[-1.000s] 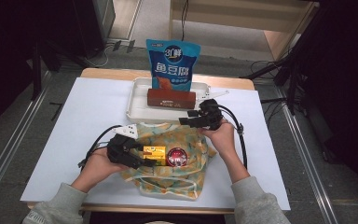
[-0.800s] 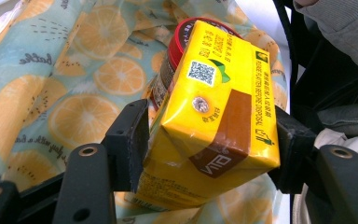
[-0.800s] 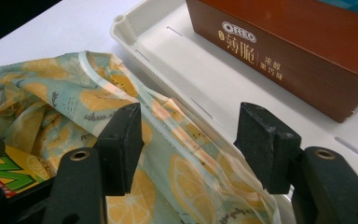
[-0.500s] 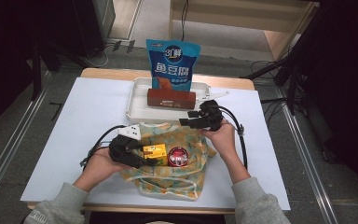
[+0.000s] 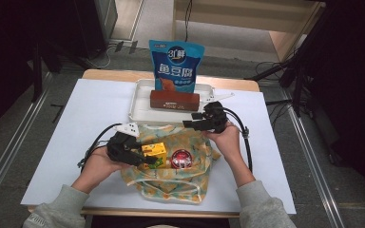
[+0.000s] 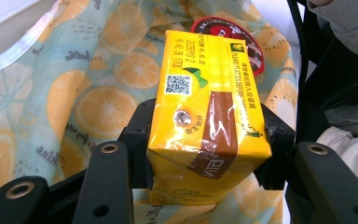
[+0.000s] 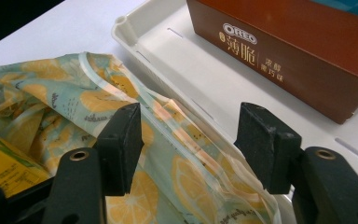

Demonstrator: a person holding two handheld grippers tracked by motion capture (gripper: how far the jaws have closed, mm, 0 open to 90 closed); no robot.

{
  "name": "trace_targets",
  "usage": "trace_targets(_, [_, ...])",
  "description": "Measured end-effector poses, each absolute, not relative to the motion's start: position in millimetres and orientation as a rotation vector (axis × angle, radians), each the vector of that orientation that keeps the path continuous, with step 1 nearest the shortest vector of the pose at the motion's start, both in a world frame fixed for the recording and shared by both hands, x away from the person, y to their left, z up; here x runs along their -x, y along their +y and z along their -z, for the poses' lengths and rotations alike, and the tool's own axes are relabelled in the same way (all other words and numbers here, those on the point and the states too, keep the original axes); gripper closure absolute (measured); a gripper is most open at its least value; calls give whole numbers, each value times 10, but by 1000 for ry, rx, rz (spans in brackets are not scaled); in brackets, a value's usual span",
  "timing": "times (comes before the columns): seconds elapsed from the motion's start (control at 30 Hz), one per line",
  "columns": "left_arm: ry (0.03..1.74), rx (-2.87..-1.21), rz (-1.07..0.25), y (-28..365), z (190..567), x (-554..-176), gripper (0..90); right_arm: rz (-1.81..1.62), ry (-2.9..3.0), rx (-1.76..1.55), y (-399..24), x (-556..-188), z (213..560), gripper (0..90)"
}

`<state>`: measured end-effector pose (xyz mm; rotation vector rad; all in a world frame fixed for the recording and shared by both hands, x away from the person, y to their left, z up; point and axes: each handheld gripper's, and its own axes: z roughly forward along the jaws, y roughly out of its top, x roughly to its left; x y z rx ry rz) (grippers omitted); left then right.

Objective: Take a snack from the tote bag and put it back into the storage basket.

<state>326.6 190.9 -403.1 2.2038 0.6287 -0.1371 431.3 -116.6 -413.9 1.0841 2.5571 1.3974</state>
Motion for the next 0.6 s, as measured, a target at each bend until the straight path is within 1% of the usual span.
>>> trace_targets(0.27, [667, -2180, 123, 1999, 3889, -3276, 507, -1381, 2569, -1081, -1165, -4297, 4138, 408])
trace_targets(0.6, [704, -2174, 128, 2054, 3849, -3323, 507, -1386, 2569, -1063, -1168, -4262, 4113, 402])
